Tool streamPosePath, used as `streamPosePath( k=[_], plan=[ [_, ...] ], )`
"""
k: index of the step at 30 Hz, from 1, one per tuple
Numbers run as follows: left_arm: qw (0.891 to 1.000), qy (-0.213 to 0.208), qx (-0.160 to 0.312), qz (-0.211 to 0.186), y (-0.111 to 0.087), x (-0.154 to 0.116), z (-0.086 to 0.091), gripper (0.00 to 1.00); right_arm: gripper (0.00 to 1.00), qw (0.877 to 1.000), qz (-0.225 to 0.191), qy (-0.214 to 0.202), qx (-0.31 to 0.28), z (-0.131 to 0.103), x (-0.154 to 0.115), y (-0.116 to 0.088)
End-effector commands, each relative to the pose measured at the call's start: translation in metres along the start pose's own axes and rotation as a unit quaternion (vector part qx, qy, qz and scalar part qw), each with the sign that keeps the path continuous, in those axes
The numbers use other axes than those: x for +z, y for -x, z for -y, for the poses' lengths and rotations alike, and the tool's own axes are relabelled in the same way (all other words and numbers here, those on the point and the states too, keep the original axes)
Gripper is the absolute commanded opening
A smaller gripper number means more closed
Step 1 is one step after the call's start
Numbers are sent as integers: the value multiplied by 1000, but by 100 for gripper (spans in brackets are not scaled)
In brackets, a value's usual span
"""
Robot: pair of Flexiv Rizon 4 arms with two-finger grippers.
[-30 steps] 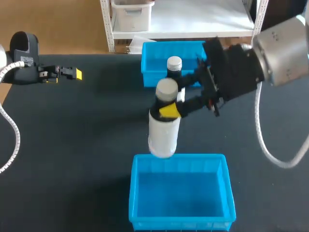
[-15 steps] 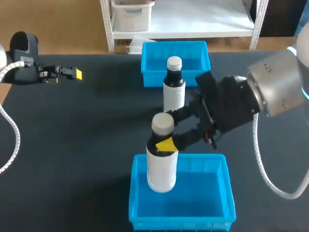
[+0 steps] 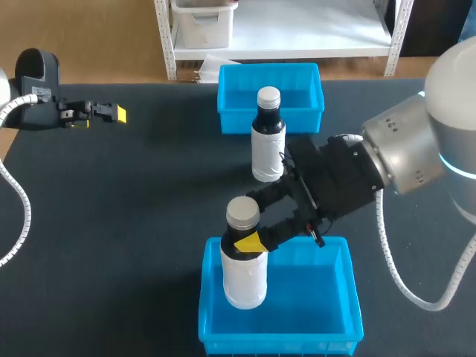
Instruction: Pick up the bottle, and place it in the far bin if it is heavy, or in the near bin if it is light.
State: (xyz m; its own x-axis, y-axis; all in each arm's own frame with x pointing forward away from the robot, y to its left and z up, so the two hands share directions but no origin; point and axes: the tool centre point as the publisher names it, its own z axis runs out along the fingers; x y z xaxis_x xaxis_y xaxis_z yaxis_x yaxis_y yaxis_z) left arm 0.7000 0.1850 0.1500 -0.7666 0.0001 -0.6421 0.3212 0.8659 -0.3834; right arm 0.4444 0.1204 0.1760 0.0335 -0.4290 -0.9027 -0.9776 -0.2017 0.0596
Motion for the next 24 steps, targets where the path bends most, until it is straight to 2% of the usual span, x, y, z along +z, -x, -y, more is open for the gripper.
streamPosePath(
  k=[1,24],
  plan=[
    [1000,0,0,0,0,0,0,100,0,1000,8,10,-3,12,4,-10],
    [1000,0,0,0,0,0,0,100,0,1000,3,31,3,18,12,-34]
  ],
)
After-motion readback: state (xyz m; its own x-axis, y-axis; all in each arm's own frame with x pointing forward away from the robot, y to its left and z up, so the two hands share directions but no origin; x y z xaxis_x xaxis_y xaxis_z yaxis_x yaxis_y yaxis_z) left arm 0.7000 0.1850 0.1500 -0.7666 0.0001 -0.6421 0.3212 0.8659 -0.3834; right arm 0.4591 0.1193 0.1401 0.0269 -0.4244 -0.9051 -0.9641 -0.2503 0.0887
